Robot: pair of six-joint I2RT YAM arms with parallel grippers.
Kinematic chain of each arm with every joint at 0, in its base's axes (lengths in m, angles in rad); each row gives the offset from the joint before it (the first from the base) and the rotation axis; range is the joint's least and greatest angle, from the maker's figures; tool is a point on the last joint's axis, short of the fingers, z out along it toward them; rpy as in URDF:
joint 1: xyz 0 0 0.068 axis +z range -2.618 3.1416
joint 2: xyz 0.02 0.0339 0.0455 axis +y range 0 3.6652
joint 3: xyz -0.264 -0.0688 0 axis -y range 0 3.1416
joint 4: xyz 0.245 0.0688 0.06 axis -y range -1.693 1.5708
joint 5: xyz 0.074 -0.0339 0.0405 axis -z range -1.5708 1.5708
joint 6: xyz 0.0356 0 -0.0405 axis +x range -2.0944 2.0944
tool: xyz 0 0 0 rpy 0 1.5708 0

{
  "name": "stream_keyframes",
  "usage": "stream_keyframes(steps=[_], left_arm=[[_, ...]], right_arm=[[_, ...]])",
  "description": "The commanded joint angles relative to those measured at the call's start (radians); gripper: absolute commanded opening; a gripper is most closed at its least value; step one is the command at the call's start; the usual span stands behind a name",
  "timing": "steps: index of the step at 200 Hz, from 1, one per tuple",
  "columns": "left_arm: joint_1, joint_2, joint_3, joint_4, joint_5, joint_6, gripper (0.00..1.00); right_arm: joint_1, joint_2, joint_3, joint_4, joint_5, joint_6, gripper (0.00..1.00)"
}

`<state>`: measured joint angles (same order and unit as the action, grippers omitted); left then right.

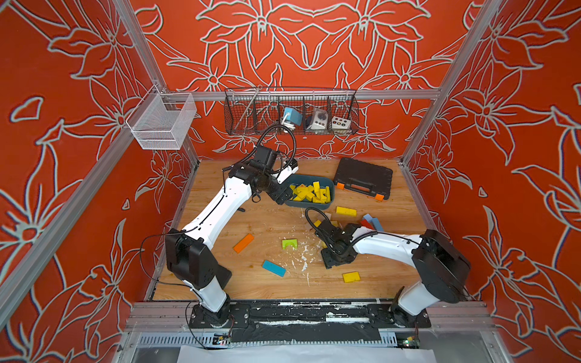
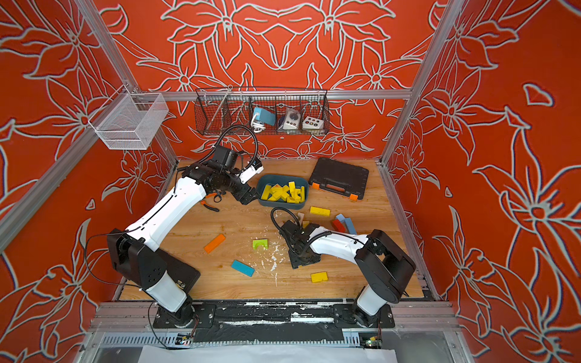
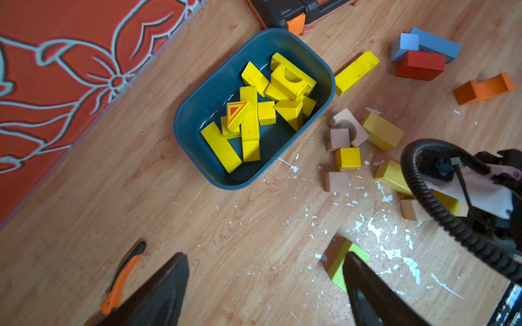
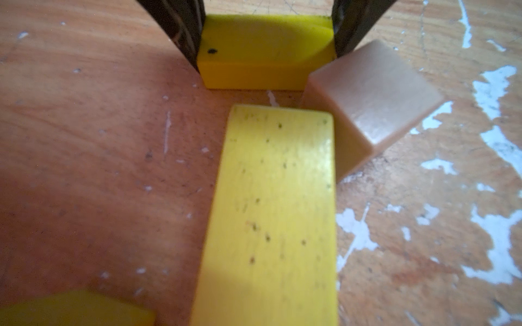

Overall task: Pick out the yellow building blocks
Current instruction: Pick up the building block from the center of the board, then place the building block in the storage box.

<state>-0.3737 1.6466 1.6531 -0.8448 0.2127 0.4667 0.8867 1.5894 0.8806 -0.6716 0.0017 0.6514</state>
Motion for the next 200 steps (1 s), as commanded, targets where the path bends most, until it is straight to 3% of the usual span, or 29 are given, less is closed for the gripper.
stream_keyframes(steps=[1,62,101,153,200], left_arm=[[0.002,-0.061,-0.023,-0.030,0.012,0.003,0.86],[0.003,-0.142,-0.170,-0.044,0.042,0.024,0.85],[0.003,-0.235,-0.311,-0.032,0.039,0.035,0.84],[0.002,-0.349,-0.415,-0.062,0.084,0.016,0.82],[0.002,-0.458,-0.509,-0.081,0.122,0.044,0.83]], right_arm=[[0.006,-0.017,-0.037,-0.032,0.043,0.026,0.51],[-0.001,-0.116,0.094,-0.156,0.084,-0.029,0.47],[-0.098,-0.091,0.265,-0.178,0.021,-0.123,0.49],[-0.274,0.115,0.567,-0.175,-0.110,-0.240,0.49],[-0.324,0.436,0.959,-0.265,-0.120,-0.328,0.49]])
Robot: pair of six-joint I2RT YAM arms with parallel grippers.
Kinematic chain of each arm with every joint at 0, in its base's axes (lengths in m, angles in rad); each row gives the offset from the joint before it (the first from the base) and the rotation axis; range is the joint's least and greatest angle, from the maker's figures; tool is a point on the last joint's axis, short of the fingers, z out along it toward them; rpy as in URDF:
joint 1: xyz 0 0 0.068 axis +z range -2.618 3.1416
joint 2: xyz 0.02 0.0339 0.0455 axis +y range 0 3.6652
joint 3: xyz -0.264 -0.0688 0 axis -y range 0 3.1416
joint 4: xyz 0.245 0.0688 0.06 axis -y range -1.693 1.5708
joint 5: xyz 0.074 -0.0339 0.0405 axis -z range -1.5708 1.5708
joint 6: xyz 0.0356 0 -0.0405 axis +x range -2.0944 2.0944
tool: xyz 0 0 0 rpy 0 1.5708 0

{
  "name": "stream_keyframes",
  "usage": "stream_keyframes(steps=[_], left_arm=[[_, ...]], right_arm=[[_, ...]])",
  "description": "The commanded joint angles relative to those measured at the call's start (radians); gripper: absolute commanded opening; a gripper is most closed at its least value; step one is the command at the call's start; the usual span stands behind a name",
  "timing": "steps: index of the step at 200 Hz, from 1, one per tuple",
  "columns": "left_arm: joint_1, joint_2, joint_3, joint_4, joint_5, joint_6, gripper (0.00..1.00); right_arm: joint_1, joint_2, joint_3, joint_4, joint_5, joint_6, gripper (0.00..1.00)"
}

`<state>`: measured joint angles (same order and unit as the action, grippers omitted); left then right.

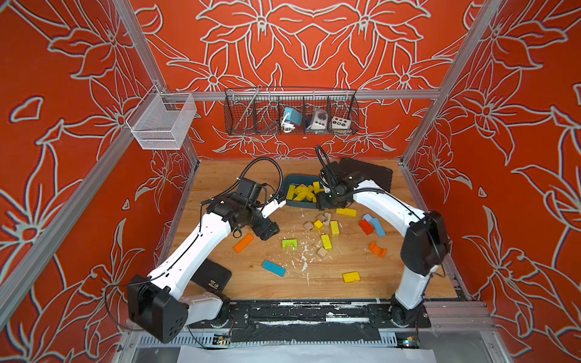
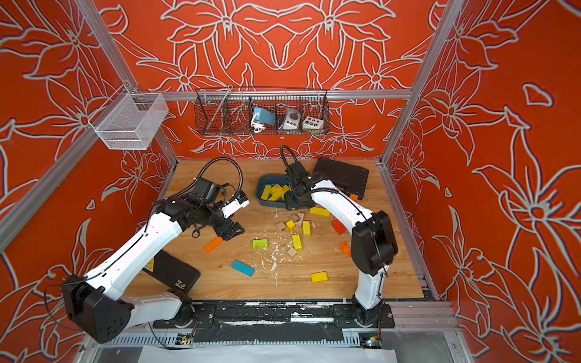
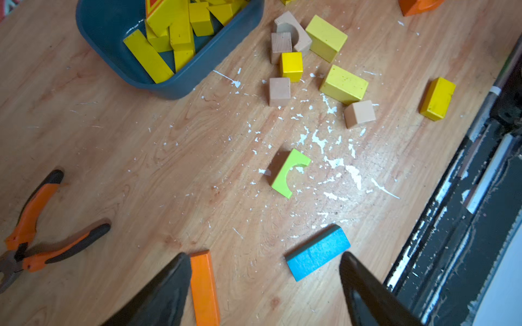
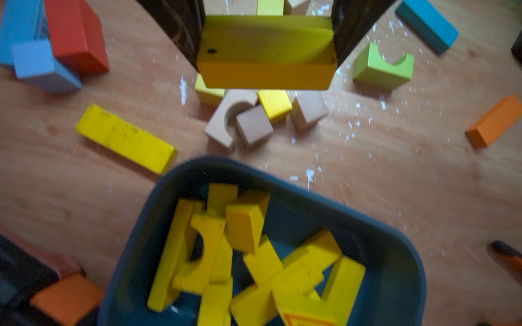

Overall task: Pick out the yellow building blocks
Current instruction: Place the building block in the storage box.

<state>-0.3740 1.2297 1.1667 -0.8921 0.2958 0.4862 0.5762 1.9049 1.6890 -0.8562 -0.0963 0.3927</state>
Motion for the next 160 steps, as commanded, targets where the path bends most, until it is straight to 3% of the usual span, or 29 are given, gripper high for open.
stream_keyframes(steps=[1,42,78,160], left_arm=[[0.003,-0.042,-0.023,-0.035,0.039,0.027,0.83],[-0.003,-0.088,-0.032,-0.056,0.060,0.035,0.82],[-0.029,-0.091,-0.027,-0.053,0.049,0.032,0.82],[-0.204,-0.108,-0.078,-0.015,-0.010,-0.004,0.82]], right_arm=[[-0.015,0.126,0.160,-0.082,-0.024,-0.071,0.49],[-0.038,0.351,0.414,-0.147,-0.027,-0.096,0.49],[-0.051,0.467,0.516,-0.177,-0.045,-0.101,0.53],[-0.056,0.469,0.523,-0.170,-0.033,-0.109,0.72]])
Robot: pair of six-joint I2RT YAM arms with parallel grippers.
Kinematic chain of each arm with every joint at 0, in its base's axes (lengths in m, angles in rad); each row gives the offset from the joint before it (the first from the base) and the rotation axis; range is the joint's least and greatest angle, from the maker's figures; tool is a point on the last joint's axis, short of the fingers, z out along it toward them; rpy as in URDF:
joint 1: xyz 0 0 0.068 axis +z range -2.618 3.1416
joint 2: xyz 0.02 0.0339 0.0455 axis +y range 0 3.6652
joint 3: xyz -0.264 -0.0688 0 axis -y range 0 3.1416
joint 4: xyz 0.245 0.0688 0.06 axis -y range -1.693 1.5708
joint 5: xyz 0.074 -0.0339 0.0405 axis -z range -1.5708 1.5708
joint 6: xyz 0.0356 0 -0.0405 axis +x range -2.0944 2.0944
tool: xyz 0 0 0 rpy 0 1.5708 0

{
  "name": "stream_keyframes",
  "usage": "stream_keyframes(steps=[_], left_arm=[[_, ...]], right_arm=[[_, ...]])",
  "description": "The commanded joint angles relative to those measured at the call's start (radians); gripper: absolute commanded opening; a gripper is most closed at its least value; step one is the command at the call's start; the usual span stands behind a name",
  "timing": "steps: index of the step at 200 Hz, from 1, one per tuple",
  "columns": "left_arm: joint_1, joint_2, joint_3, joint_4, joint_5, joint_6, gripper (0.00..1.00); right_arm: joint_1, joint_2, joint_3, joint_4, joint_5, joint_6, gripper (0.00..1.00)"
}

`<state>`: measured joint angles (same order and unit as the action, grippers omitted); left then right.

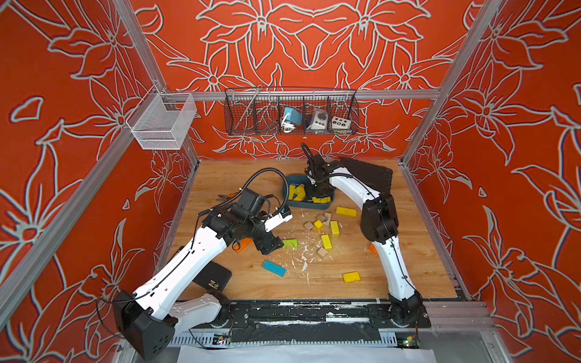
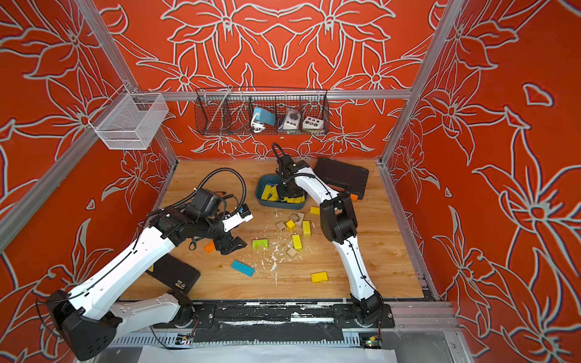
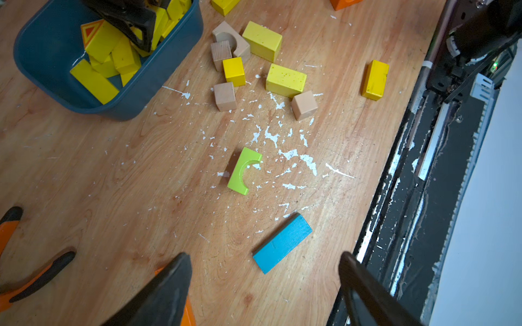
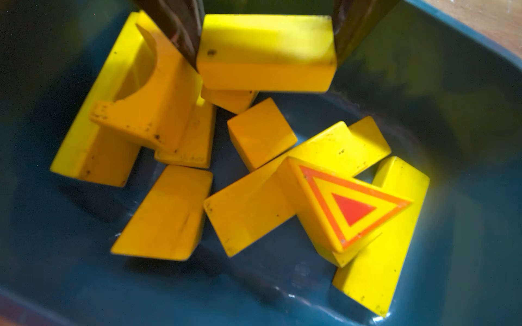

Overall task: Pick out the yellow building blocks
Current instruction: Place the building block in the storage box.

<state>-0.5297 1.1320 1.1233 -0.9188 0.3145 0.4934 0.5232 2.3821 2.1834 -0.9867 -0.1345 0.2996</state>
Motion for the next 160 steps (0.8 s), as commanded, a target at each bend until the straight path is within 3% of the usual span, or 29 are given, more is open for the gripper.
stream_keyframes(steps=[1,61,120,160], left_arm=[[-0.051,-0.009,-0.035,0.011,-0.030,-0.012,0.82],[-0.195,0.074,-0.011,0.069,-0.070,-0.060,0.82],[-0.345,0.241,0.031,0.201,-0.070,-0.074,0.82],[-0.481,0.427,0.099,0.294,-0.097,-0.092,0.82]], right_arm=[[-0.004,-0.008,0.029,-0.040,0.006,-0.016,0.72],[-0.036,-0.151,0.006,-0.069,0.084,-0.003,0.74],[-0.221,-0.632,-0.353,0.022,0.090,0.071,0.73],[-0.259,-0.909,-0.554,0.013,0.115,0.075,0.73]])
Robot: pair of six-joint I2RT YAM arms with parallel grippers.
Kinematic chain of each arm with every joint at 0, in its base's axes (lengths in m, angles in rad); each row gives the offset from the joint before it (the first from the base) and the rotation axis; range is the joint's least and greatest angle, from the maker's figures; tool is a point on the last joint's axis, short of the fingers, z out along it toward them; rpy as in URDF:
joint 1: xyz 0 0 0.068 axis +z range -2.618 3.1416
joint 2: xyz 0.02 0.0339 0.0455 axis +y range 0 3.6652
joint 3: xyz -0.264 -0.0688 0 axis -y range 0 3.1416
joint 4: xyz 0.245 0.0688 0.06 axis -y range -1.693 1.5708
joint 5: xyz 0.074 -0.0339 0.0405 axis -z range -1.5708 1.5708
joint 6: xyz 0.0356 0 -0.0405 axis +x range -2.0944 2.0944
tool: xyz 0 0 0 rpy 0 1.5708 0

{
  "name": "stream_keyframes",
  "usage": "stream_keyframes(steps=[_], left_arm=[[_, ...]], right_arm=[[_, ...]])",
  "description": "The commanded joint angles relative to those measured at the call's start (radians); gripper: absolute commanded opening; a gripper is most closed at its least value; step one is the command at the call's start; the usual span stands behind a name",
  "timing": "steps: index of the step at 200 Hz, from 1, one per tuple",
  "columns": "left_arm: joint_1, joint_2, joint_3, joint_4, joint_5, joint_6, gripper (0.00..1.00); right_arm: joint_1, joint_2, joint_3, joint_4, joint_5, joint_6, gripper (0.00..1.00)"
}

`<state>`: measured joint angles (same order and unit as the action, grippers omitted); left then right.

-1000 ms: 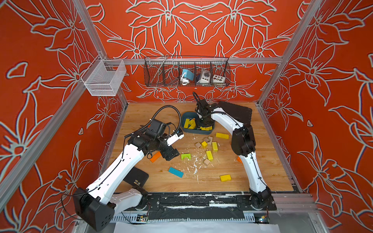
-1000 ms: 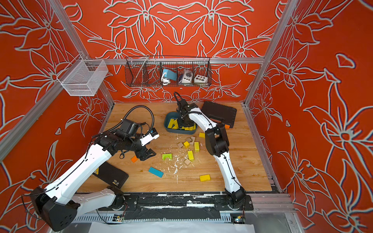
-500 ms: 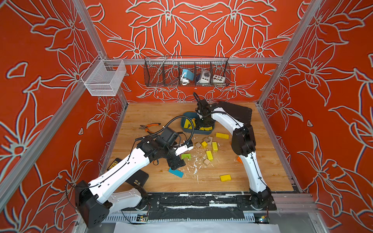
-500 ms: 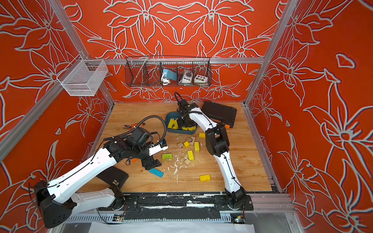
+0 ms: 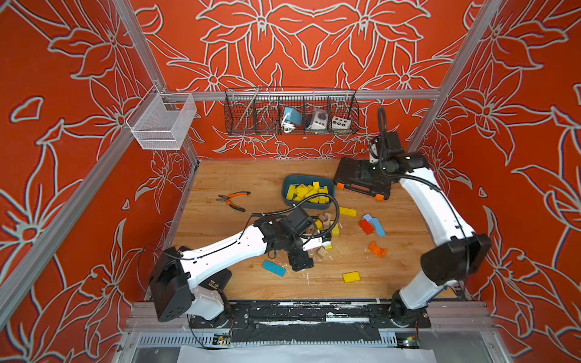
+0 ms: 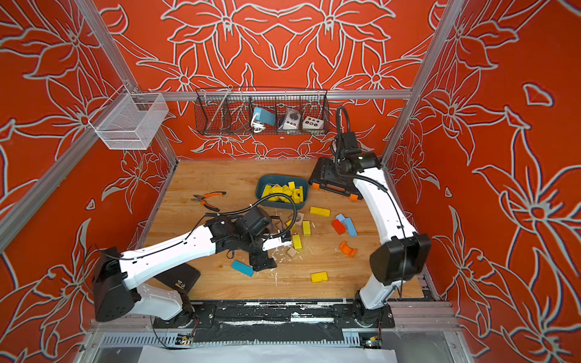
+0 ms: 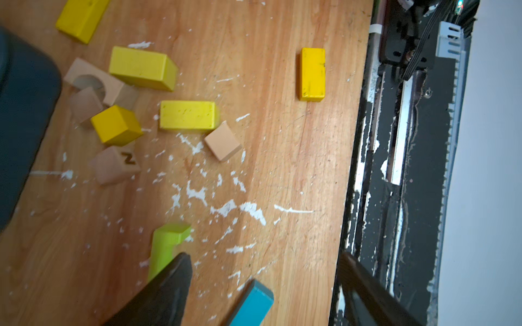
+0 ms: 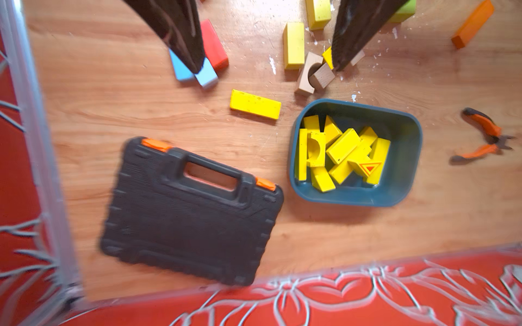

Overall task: Pick out the yellow building blocks
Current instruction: Place the building block in the storage box, then pick up the building block from the center of the board.

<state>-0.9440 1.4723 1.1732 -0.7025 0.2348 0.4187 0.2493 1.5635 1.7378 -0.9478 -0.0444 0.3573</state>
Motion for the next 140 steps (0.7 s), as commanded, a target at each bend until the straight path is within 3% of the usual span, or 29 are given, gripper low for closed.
stream_keyframes(steps=[1,65,140], left_arm=[[-0.069,0.093,0.052,0.080,-0.018,-0.018,0.82],[-0.217,0.411,0.279,0.114,-0.088,-0.096,0.82],[-0.229,0.614,0.398,0.129,-0.106,-0.141,0.80]], right_arm=[[0.013,-0.098,-0.114,-0.027,0.026,0.018,0.73],[0.002,-0.409,-0.316,-0.082,0.041,0.058,0.72],[0.002,-0.579,-0.402,-0.108,0.026,0.098,0.72]])
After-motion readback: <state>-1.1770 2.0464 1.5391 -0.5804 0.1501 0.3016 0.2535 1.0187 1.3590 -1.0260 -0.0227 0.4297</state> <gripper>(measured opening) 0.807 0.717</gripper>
